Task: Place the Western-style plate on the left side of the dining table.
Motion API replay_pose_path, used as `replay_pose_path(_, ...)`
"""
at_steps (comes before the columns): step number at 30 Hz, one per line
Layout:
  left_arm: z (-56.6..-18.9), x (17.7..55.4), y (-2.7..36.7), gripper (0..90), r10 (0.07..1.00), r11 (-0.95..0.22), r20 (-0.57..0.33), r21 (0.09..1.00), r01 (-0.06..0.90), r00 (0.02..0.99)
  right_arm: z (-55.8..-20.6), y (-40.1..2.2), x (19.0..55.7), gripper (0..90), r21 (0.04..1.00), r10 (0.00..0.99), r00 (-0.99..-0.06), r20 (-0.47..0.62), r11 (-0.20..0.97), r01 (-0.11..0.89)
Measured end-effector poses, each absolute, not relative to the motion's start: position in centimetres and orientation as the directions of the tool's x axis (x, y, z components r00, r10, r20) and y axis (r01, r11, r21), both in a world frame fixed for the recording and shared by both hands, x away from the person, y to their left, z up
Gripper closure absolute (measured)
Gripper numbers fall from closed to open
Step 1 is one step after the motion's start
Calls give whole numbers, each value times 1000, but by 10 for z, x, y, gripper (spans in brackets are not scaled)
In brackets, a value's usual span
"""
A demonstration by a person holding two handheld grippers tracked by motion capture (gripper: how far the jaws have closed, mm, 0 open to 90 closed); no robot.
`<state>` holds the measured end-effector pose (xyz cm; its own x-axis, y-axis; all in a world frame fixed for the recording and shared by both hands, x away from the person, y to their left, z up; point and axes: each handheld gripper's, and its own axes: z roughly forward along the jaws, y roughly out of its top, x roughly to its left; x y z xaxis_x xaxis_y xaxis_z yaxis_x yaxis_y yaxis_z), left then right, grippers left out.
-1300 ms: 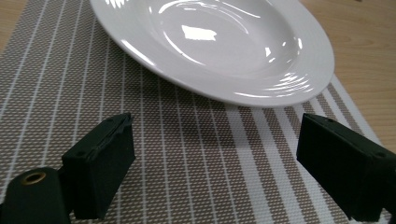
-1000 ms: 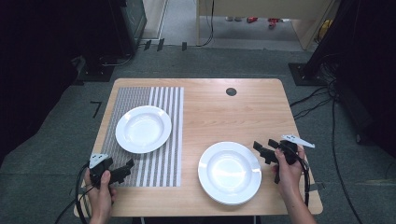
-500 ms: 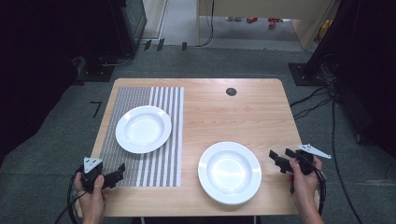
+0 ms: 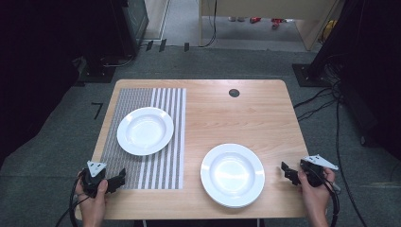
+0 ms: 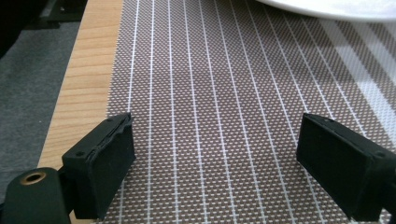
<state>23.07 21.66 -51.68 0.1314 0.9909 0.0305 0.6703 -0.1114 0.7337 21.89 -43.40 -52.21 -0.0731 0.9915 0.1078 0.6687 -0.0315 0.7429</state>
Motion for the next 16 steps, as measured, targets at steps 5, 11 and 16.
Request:
replay_pose_path(5,-518,231,218,113,991,-105,20,737,668,134,-525,-429,220,174,737,996,-90,29,40,675)
replay_pose_path(11,-519,232,220,113,991,-94,1,734,673,137,-526,-428,220,134,732,995,-97,29,45,680)
replay_pose_path(16,-519,232,220,113,991,-93,1,734,673,137,-526,-428,220,132,731,995,-96,29,45,681)
